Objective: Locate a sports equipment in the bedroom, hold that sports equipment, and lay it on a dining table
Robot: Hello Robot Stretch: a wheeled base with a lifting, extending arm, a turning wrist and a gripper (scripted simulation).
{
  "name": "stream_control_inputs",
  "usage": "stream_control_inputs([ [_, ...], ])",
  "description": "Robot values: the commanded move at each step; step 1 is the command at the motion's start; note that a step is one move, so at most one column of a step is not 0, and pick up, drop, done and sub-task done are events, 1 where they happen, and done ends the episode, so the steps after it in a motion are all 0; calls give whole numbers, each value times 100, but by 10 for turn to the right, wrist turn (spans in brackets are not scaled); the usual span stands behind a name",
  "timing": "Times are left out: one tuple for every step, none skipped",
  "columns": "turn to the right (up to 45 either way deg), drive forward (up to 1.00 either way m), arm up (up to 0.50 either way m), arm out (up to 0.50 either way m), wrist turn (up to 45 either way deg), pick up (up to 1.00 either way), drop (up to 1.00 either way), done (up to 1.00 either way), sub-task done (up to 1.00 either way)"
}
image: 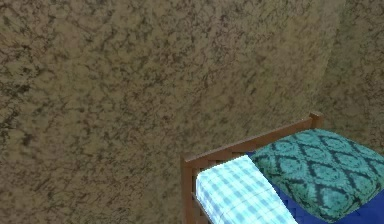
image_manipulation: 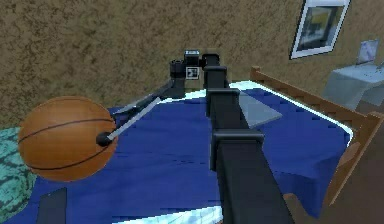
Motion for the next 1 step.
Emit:
stream_control_inputs([
  [0, 0, 0, 0, -270, 0, 0, 0, 0],
])
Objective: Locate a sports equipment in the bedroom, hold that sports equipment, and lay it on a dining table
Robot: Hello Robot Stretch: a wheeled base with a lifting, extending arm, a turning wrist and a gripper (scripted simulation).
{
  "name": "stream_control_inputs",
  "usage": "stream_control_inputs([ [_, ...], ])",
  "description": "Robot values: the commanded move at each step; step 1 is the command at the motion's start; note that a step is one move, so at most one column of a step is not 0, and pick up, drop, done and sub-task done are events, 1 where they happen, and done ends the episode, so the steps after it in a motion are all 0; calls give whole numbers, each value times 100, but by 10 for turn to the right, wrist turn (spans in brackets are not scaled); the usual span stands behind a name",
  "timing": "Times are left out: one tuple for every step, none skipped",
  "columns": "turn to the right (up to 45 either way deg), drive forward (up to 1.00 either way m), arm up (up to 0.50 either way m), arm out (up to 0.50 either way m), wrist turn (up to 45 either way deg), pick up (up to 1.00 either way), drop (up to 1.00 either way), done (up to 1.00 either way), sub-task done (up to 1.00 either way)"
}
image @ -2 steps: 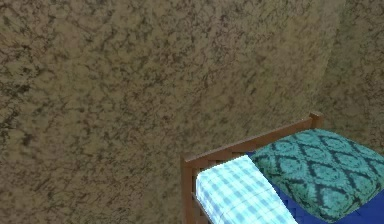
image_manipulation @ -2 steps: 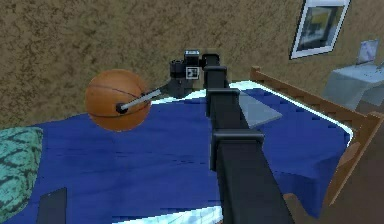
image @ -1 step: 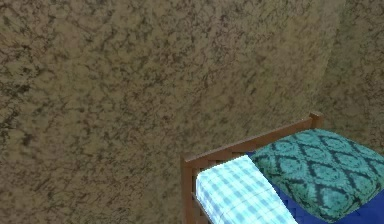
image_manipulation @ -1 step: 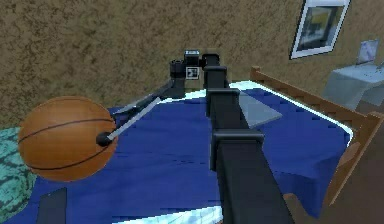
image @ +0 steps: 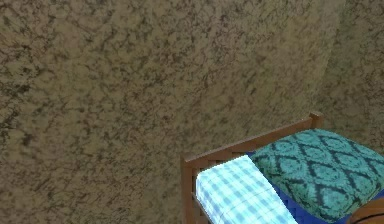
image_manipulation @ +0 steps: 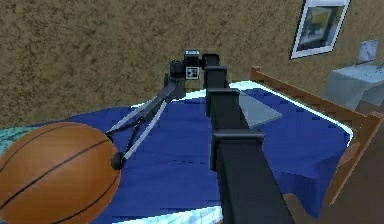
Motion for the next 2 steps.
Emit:
stream_control_inputs([
  [0, 0, 0, -38, 0, 0, 0, 0, 0],
  [-450, 0, 0, 0, 0, 0, 0, 0, 0],
])
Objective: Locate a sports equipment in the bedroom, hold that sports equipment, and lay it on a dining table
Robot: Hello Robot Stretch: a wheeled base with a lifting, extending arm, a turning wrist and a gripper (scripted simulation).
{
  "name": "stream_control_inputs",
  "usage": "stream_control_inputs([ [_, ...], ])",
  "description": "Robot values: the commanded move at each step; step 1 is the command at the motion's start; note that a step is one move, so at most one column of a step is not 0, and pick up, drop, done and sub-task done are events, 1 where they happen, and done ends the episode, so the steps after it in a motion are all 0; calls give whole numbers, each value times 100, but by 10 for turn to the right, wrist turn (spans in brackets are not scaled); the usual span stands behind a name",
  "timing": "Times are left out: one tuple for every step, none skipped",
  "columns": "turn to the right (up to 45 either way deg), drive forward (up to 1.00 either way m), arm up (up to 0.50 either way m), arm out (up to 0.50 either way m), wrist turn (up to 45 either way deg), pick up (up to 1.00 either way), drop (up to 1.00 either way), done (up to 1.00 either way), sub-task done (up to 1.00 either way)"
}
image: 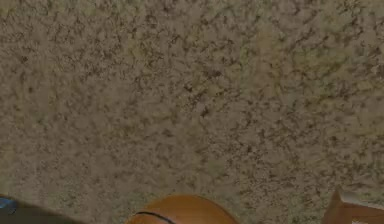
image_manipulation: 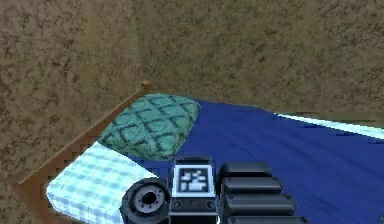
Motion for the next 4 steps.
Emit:
stream_control_inputs([
  [-450, 0, 0, 0, 0, 0, 0, 0, 0],
  [-270, 0, 0, 0, 0, 0, 0, 0, 0],
  [0, 15, 0, 0, 0, 0, 0, 0, 0],
  [-270, 0, 0, 0, 0, 0, 0, 0, 0],
])
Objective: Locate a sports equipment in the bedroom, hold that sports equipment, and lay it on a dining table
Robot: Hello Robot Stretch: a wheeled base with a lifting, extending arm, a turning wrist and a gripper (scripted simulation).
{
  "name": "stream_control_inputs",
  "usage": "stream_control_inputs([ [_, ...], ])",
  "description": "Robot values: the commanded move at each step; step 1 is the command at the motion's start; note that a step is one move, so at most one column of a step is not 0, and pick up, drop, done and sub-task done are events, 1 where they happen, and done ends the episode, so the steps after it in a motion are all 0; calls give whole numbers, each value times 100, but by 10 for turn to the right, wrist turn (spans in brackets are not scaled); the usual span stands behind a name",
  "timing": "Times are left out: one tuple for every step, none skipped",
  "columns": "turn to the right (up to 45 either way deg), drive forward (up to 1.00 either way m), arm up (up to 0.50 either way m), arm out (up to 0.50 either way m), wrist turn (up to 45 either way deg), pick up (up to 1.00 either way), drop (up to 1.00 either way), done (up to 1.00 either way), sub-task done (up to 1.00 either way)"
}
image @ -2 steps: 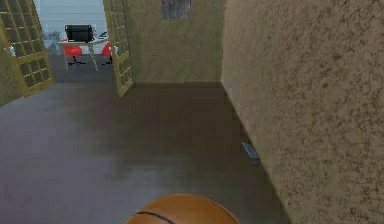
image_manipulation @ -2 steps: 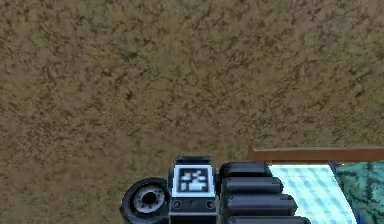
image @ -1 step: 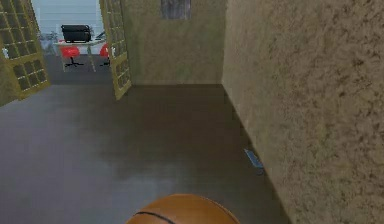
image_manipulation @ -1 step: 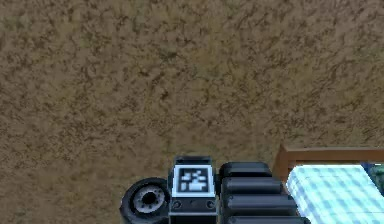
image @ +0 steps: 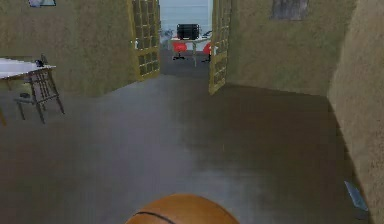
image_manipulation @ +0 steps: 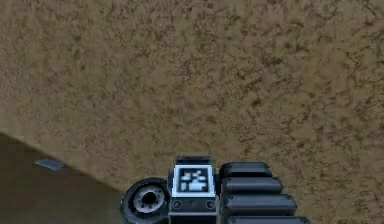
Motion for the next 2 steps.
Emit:
stream_control_inputs([
  [0, 100, 0, 0, 0, 0, 0, 0, 0],
  [0, 100, 0, 0, 0, 0, 0, 0, 0],
])
